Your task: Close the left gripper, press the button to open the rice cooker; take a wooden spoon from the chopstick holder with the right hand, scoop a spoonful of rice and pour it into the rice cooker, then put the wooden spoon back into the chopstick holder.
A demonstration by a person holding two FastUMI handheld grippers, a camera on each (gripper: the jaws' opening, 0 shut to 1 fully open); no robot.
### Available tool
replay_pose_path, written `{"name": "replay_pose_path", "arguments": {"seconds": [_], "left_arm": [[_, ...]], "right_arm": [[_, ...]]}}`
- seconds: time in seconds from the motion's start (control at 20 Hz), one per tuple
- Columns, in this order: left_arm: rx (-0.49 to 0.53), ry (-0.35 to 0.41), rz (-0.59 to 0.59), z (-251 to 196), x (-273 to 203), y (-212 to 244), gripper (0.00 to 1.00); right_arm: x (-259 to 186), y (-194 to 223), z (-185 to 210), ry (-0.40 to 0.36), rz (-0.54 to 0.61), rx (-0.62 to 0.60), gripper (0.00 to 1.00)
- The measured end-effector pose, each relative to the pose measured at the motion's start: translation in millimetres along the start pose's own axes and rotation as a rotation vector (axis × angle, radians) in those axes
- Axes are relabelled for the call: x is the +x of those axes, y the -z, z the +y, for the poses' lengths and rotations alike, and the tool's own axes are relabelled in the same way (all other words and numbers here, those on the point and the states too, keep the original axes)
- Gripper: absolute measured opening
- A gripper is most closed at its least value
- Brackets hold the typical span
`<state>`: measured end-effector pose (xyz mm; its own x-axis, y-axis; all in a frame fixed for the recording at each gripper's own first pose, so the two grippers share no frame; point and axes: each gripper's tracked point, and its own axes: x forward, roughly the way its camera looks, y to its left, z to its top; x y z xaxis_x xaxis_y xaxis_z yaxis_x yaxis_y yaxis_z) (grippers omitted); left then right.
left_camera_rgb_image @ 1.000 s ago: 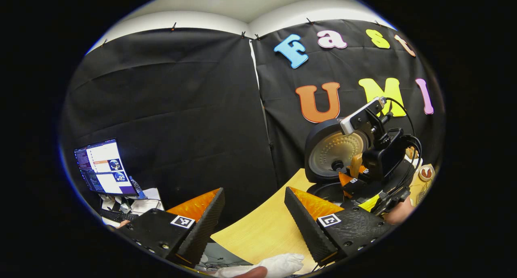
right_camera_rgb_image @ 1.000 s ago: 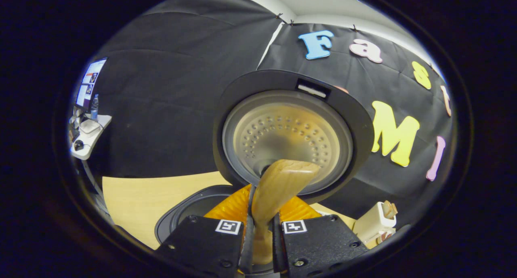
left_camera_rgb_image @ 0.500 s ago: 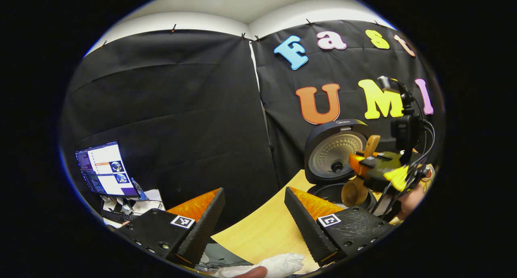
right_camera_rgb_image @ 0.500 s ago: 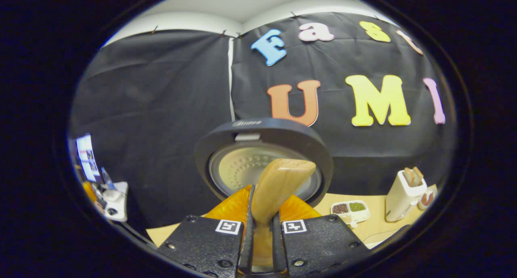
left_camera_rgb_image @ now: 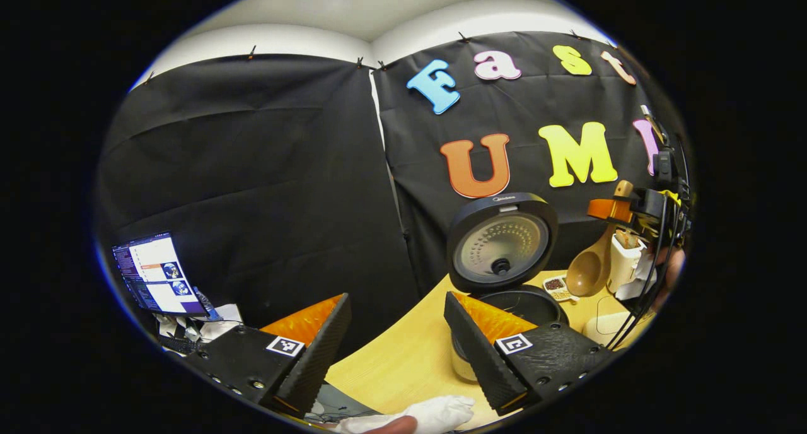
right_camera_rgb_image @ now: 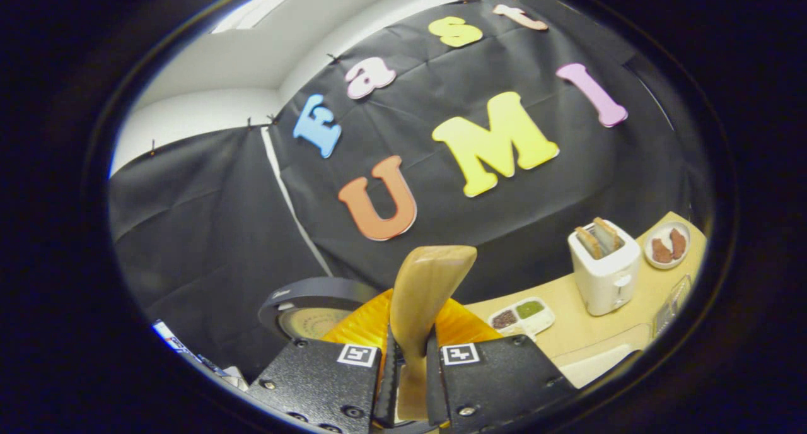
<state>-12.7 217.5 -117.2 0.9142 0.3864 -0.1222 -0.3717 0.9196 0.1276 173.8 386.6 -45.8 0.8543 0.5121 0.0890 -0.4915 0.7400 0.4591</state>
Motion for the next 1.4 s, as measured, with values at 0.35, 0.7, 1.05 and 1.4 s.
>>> {"name": "replay_pose_path", "arguments": {"seconds": [0.35,0.7,1.05,1.4], "left_arm": [[0.006,0.083,-0.019,-51.6,-2.1,-12.7,0.95],[0.016,0.129,-0.021,-89.0,-1.1,-22.4,0.95],[0.05,0.15,-0.03,-109.0,-2.0,-26.0,0.95],[0.078,0.161,-0.032,-118.3,-1.8,-25.7,0.95]], "right_arm": [[-53.9,-62.0,-156.3,0.233,-0.094,-0.061,0.24],[-101.5,-94.2,-284.2,0.412,-0.127,-0.108,0.24],[-119.7,-83.7,-353.6,0.49,-0.127,-0.11,0.29],[-104.2,-35.6,-405.9,0.536,-0.076,-0.102,0.24]]}}
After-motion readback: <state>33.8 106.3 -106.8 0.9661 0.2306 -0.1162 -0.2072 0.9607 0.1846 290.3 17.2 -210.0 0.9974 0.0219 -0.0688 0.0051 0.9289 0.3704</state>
